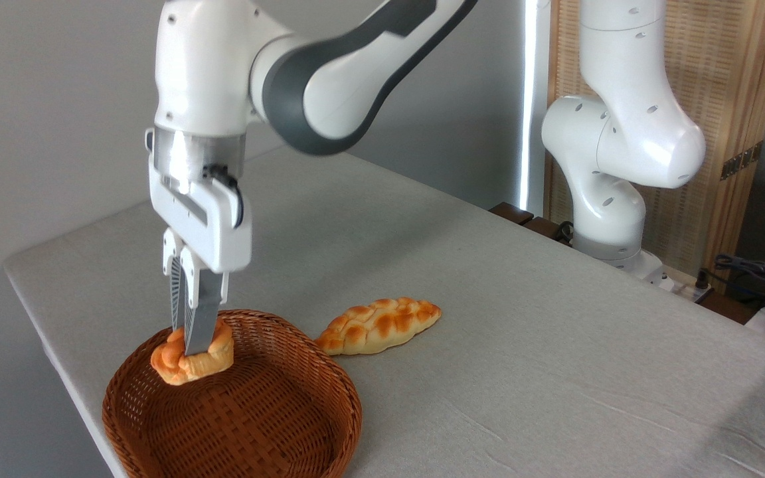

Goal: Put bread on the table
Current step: 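Lift the orange bun out of the basket and carry it beside the braided loaf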

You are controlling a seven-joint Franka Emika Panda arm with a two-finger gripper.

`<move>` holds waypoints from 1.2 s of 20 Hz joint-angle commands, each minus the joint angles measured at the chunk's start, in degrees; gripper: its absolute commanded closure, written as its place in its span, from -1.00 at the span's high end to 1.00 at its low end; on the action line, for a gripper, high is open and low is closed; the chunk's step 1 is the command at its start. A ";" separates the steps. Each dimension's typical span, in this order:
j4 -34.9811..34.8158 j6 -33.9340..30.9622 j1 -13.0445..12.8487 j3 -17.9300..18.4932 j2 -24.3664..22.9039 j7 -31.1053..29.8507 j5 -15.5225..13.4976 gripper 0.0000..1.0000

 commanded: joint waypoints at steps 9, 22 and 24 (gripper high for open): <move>-14.63 -22.96 1.99 8.62 -21.08 15.14 -0.35 -0.61; -23.35 -24.19 1.72 9.95 -19.07 15.95 -0.26 0.28; -23.35 -24.02 1.72 10.91 -19.07 16.04 -0.18 0.29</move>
